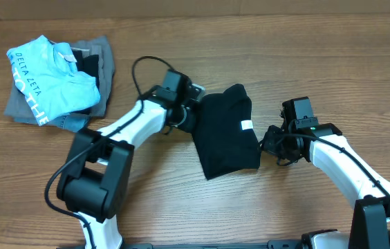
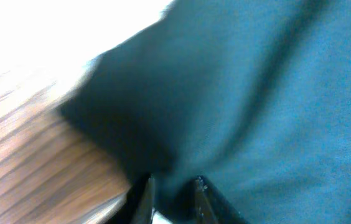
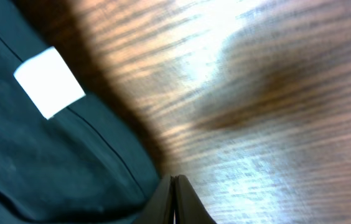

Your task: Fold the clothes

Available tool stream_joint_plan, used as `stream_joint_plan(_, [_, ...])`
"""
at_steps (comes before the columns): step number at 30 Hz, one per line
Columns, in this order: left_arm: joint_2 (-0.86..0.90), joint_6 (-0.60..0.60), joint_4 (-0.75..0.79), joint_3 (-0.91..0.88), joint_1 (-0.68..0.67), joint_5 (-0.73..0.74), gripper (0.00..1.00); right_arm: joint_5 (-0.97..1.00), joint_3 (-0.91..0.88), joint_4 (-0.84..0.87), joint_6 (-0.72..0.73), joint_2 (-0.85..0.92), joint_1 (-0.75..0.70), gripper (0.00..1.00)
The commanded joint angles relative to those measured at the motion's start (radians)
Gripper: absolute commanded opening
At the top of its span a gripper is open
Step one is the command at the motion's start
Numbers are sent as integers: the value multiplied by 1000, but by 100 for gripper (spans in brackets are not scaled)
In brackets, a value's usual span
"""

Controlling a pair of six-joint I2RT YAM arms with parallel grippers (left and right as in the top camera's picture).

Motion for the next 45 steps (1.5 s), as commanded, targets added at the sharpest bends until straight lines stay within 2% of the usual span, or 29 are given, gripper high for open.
stream_joint_plan(1, [-95, -31, -46, 28, 55, -71, 54, -5, 5, 6, -43, 1, -2, 15])
stream_joint_plan(5, [-202, -34, -99, 46, 62, -68, 80, -84, 81, -77, -169, -22, -2, 37])
stream_joint_plan(7, [-251, -55, -123, 47, 62, -60, 88, -130, 127, -132, -198, -45, -1, 41])
stream_joint_plan(10, [-282, -57, -165, 47, 62, 43, 87, -223, 179, -188, -222, -77, -1, 41])
stream_joint_plan(11, [-282, -57, -176, 47, 62, 76, 82, -249, 181, -193, -222, -81, -1, 40])
stream_joint_plan(12, [-279, -56, -191, 46, 61, 107, 72, -337, 181, -202, -214, -84, -1, 32])
stream_joint_plan(13, [-275, -57, -203, 46, 59, 111, 67, -389, 178, -210, -190, -80, 0, 27])
stream_joint_plan(15, [-274, -56, -217, 46, 53, 113, 64, -449, 163, -213, -116, -71, 11, 24])
stream_joint_plan(18, [-274, -56, -220, 46, 50, 113, 63, -452, 129, -174, 76, -42, 67, 17])
stream_joint_plan(23, [-274, -56, -222, 46, 50, 111, 63, -427, 81, 102, 240, 20, 213, 14])
stream_joint_plan(24, [-274, -56, -224, 46, 50, 111, 63, -368, 81, 127, 304, 45, 246, 9])
stream_joint_plan(27, [-274, -56, -232, 46, 50, 110, 64, -238, 81, 121, 430, 114, 287, 7])
stream_joint_plan(30, [-274, -56, -238, 46, 50, 111, 64, -230, 81, 85, 494, 209, 279, 6])
stream_joint_plan(35, [-274, -55, -247, 46, 49, 110, 69, -284, 81, -28, 481, 286, 217, 4])
stream_joint_plan(40, [-274, -53, -243, 46, 49, 111, 72, -260, 84, -145, 306, 281, 116, 4])
stream_joint_plan(42, [-274, -53, -241, 46, 49, 111, 73, -172, 87, -188, 245, 281, 52, 4])
stream_joint_plan(45, [-274, -54, -240, 46, 44, 123, 75, 130, 127, -254, 193, 281, -54, 4])
